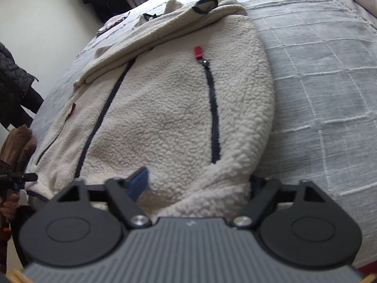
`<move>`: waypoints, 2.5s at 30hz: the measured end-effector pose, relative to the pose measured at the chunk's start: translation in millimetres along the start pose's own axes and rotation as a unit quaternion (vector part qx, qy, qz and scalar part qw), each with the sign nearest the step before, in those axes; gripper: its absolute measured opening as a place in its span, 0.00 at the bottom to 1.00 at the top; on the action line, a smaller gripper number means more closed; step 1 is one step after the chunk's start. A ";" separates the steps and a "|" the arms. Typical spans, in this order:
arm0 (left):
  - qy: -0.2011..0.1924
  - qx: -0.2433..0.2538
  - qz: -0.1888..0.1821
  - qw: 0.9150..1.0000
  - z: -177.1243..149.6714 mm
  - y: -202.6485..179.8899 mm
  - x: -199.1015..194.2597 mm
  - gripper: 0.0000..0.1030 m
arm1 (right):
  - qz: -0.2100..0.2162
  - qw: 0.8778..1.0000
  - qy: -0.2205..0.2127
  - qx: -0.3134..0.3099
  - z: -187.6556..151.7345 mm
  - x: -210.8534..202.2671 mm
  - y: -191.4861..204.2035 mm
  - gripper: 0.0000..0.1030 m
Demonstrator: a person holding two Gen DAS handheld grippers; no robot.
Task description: Fold large clothes
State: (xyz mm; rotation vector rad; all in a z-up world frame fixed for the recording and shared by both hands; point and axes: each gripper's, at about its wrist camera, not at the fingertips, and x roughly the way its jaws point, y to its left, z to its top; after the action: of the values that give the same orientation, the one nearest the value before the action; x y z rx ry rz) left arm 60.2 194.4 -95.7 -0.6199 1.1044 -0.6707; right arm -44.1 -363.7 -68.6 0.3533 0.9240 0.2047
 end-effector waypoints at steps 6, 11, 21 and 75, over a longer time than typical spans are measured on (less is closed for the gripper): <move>-0.027 0.008 0.025 0.999 -0.9 -10.7 -8.3 0.25 | -0.004 1.000 -0.015 -0.004 1.6 -5.1 4.8 0.22; -0.068 0.064 0.041 0.995 15.2 -44.9 -20.1 0.23 | -0.018 0.998 -0.042 -0.040 12.5 -12.6 19.4 0.21; -0.162 0.140 0.075 0.974 103.1 -104.3 -20.1 0.23 | -0.030 0.987 -0.139 -0.079 105.0 -24.4 48.3 0.20; -0.240 0.207 0.334 0.887 367.2 -54.5 148.1 0.16 | -0.223 0.956 -0.159 -0.108 353.2 191.6 13.7 0.10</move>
State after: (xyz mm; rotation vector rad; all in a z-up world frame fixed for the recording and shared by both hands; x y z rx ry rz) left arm 439.3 90.8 -22.8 -0.0011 0.6081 -0.1164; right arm 353.7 -363.5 -10.8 -0.0327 0.6327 -0.1635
